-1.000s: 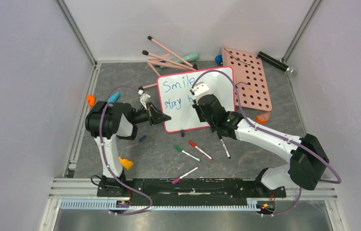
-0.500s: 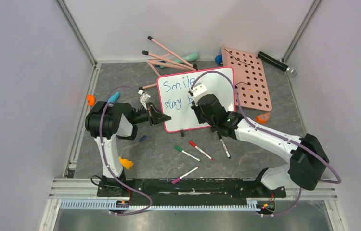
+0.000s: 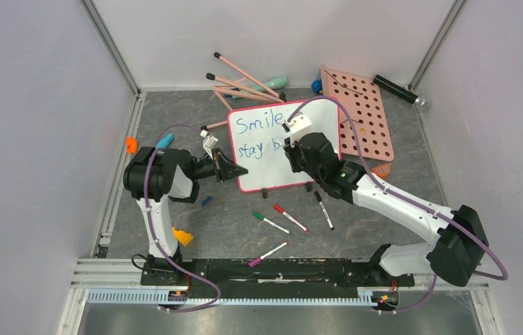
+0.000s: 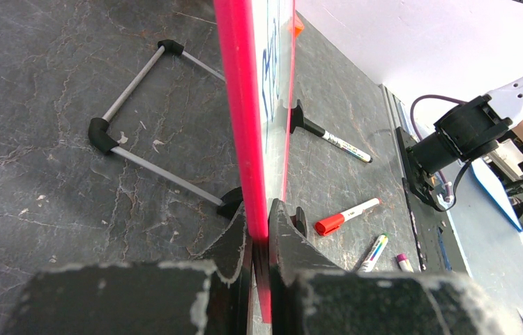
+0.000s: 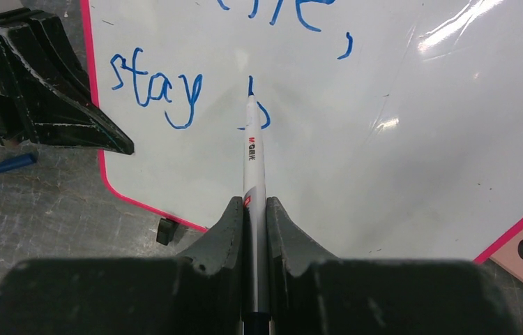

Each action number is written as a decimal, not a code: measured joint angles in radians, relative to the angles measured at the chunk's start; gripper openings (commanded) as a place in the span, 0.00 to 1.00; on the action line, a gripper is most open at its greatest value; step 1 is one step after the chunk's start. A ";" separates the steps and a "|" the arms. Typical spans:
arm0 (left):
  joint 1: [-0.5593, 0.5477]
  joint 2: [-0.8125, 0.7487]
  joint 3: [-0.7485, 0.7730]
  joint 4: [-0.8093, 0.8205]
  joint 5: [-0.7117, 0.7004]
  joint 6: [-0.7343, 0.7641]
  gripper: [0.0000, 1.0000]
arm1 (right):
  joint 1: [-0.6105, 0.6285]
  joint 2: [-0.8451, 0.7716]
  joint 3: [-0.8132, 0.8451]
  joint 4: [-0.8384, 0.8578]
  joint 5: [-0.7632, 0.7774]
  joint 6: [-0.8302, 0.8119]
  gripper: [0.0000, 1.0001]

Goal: Write a sentence on the whiteboard

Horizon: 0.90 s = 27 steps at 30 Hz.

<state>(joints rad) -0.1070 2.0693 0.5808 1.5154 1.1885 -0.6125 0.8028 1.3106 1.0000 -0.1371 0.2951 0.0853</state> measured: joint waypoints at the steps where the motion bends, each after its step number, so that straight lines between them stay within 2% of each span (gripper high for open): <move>1: 0.000 0.000 0.000 0.000 0.000 0.000 0.02 | 0.000 0.000 0.000 -0.001 0.004 -0.001 0.00; 27: 0.000 0.000 0.000 0.000 0.000 0.000 0.02 | 0.000 0.071 0.000 -0.015 0.064 -0.040 0.00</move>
<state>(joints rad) -0.1070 2.0693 0.5808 1.5154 1.1889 -0.6125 0.8028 1.3815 1.0000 -0.1520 0.3595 0.0452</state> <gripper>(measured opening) 0.092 0.132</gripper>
